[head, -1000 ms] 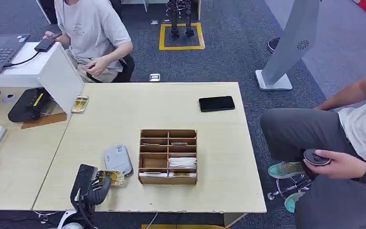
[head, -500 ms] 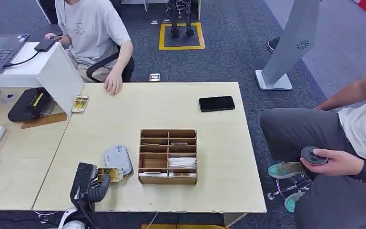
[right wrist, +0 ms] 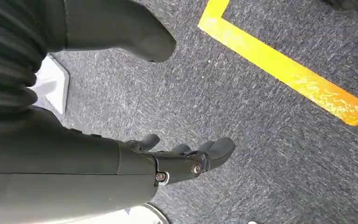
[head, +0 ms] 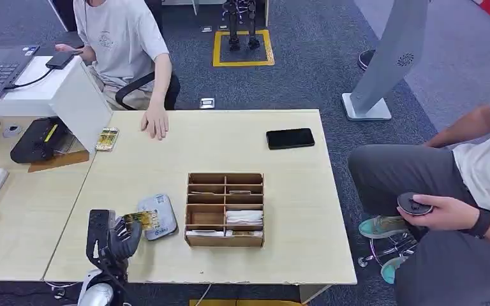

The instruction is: Pass the card to the sensor for recognition and then transmit it.

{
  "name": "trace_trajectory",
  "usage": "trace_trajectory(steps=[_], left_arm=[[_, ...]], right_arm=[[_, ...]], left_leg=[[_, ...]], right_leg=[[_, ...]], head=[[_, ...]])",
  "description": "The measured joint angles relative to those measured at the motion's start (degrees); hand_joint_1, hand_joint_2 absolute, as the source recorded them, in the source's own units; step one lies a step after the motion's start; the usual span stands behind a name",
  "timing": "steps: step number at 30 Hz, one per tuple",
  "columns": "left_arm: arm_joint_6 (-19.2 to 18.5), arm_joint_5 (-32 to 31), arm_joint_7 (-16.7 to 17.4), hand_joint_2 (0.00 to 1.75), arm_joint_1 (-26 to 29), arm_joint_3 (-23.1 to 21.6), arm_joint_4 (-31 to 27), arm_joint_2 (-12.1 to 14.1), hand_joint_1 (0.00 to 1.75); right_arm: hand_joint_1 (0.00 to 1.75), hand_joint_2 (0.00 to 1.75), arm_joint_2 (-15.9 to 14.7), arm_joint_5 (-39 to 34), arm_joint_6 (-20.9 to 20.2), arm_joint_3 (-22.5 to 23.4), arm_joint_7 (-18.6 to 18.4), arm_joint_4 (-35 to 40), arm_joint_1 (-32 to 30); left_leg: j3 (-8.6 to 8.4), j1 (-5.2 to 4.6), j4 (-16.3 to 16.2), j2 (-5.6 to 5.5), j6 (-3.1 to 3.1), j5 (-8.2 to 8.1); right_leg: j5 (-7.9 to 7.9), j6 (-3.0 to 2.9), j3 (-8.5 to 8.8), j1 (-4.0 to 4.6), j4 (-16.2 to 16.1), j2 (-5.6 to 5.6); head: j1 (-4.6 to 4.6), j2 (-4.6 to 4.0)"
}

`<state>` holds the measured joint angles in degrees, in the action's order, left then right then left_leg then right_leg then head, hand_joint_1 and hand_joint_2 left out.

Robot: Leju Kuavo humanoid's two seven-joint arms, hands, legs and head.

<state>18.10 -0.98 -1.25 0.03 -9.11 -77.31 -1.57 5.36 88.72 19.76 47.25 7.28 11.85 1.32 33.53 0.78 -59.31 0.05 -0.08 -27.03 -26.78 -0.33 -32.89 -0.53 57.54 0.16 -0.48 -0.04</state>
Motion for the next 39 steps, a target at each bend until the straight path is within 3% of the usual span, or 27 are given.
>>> trace_trajectory(steps=[10, 24, 39], left_arm=[[2.21, -1.97, -0.96, 1.75, -1.99, 0.11, 2.89, -0.77, 1.75], [3.76, -12.63, -0.24, 1.75, -2.58, -2.80, 5.92, -2.34, 1.75], [4.20, -17.38, 0.37, 1.75, -2.58, -3.76, 6.97, -3.23, 1.75]], right_arm=[[0.00, 1.75, 0.02, 0.00, 0.02, -0.50, -0.98, -0.26, 0.01], [0.00, 1.75, 0.09, -0.02, -0.02, -1.07, -1.27, -0.31, 0.03], [0.00, 1.75, 0.13, -0.02, -0.13, -1.07, -1.27, -0.31, 0.03]], left_leg=[[0.01, -0.01, 0.00, 0.00, 0.00, 0.00], [0.02, -0.01, -0.01, 0.01, 0.00, 0.00], [0.03, -0.01, 0.00, 0.01, 0.00, 0.00]], right_leg=[[0.00, 0.00, -0.02, 0.00, 0.00, 0.01], [0.00, 0.00, -0.04, -0.01, 0.00, 0.02], [0.00, 0.00, -0.04, -0.01, 0.00, 0.02]], head=[[0.00, 0.00], [0.00, 0.00], [0.00, 0.00]])
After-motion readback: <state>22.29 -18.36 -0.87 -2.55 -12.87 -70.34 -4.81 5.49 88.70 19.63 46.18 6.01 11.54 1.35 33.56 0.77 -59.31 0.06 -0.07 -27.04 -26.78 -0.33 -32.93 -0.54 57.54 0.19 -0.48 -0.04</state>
